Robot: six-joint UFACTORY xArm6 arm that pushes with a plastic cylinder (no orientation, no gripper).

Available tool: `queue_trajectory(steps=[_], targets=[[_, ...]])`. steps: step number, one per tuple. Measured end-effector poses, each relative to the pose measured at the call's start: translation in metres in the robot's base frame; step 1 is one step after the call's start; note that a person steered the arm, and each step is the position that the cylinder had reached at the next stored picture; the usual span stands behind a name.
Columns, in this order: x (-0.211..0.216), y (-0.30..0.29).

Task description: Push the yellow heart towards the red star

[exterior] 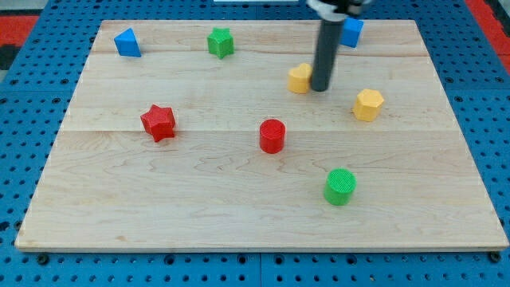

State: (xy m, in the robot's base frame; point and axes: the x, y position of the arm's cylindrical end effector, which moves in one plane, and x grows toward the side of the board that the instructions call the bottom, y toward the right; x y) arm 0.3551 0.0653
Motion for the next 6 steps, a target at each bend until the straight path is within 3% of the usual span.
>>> queue_trajectory(steps=[1, 2, 3, 4, 5, 6], targets=[[0.006, -0.066], [0.002, 0.007], [-0.044, -0.014], [-0.042, -0.102], [0.001, -0.19], [0.003, -0.224]])
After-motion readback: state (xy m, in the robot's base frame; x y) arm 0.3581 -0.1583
